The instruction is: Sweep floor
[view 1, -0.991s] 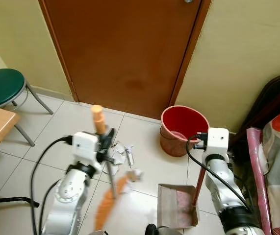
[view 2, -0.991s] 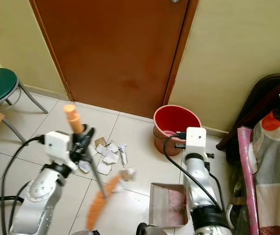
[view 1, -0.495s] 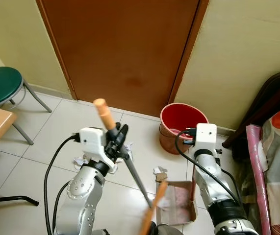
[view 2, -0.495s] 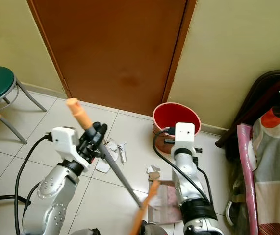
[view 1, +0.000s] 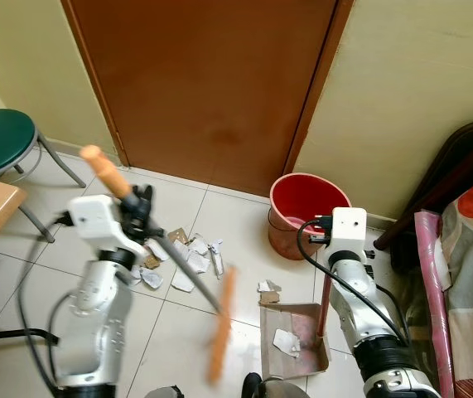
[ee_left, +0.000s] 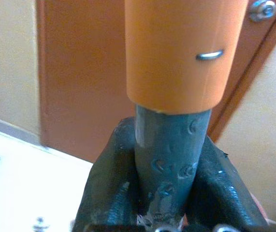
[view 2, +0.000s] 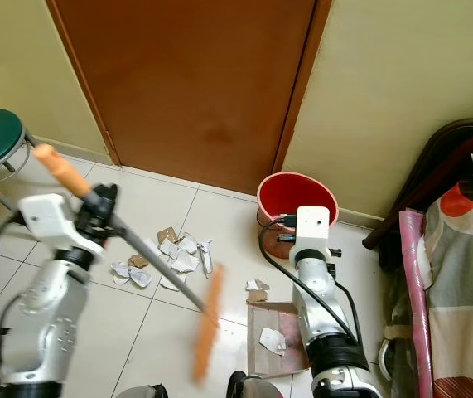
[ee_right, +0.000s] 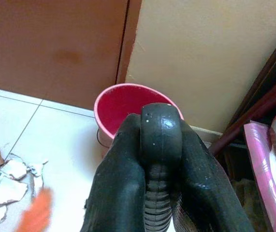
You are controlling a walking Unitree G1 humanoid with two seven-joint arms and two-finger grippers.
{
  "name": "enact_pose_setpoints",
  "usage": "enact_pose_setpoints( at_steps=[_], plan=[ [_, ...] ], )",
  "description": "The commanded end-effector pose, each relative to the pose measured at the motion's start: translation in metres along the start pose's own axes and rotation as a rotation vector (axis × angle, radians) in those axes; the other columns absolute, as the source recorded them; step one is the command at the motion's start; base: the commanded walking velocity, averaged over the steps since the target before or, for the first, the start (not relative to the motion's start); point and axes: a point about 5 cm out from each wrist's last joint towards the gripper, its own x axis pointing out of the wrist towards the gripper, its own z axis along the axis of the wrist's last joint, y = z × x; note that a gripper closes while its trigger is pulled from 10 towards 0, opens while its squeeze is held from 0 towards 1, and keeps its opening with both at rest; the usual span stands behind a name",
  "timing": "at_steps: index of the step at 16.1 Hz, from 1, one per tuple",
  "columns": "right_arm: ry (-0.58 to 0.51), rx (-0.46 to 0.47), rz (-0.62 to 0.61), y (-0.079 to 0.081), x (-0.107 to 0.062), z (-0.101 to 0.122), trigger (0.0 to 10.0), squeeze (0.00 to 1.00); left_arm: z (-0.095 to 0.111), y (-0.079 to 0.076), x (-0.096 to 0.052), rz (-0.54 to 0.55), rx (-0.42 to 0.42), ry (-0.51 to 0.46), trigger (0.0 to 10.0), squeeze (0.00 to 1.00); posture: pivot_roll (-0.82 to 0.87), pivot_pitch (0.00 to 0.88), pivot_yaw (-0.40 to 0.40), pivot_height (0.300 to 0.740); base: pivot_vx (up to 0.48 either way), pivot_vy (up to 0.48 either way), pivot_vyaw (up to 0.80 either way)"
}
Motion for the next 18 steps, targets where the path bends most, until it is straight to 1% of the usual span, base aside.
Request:
enact_pose_setpoints(
  at_steps=[1,2,3,4,6,7,8,9,12,14,18],
  plan=[
    [-0.009,0.038,-0.012,-0.005,0.0,0.002,10.0,0.0,-0.001,0.002,-0.002,0.005,0.029,0.005,10.0,0.0,0.08,0.19,-0.057,0.74,0.0,0.0,0.0],
    [-0.016,0.051,-0.032,-0.014,-0.002,0.002,10.0,0.0,-0.011,0.009,-0.011,0.014,0.06,0.059,10.0,0.0,0.08,0.181,-0.058,0.74,0.0,0.0,0.0],
    [-0.024,0.081,-0.046,-0.022,-0.007,-0.001,10.0,0.0,-0.023,0.015,-0.024,0.015,0.076,0.11,10.0,0.0,0.08,0.161,-0.054,0.74,0.0,0.0,0.0],
    [-0.036,0.098,-0.045,-0.026,-0.011,-0.003,10.0,0.0,-0.031,0.017,-0.033,-0.001,0.094,0.144,10.0,0.0,0.08,0.145,-0.048,0.74,0.0,0.0,0.0],
    [-0.038,0.108,-0.053,-0.036,-0.017,-0.009,10.0,0.0,-0.041,0.018,-0.043,-0.052,0.16,0.184,10.0,0.0,0.08,0.121,-0.039,0.74,0.0,0.0,0.0],
    [-0.042,0.099,-0.056,-0.038,-0.019,-0.009,10.0,0.0,-0.042,0.019,-0.043,-0.061,0.172,0.184,10.0,0.0,0.07,0.117,-0.034,0.74,0.0,0.0,0.0],
    [-0.034,0.121,-0.065,-0.041,-0.02,-0.011,10.0,0.0,-0.043,0.02,-0.041,-0.051,0.164,0.185,10.0,0.0,0.07,0.115,-0.025,0.74,0.0,0.0,0.0],
    [-0.032,0.129,-0.071,-0.043,-0.02,-0.011,10.0,0.0,-0.042,0.021,-0.04,-0.047,0.159,0.18,10.0,0.0,0.07,0.112,-0.021,0.74,0.0,0.0,-0.51],
    [-0.047,0.123,-0.075,-0.048,-0.021,-0.006,10.0,0.0,-0.042,0.017,-0.035,-0.062,0.152,0.157,10.0,0.0,0.06,0.114,-0.022,0.74,0.0,-0.289,-0.77],
    [-0.072,0.103,-0.069,-0.048,-0.019,-0.001,10.0,0.0,-0.042,0.016,-0.035,-0.065,0.148,0.154,10.0,0.0,0.06,0.111,-0.022,0.74,0.12,-0.3,0.0],
    [-0.088,0.092,-0.063,-0.048,-0.016,0.004,10.0,0.0,-0.044,0.015,-0.035,-0.062,0.14,0.152,10.0,0.0,0.06,0.114,-0.024,0.74,0.0,-0.298,0.0]
  ],
)
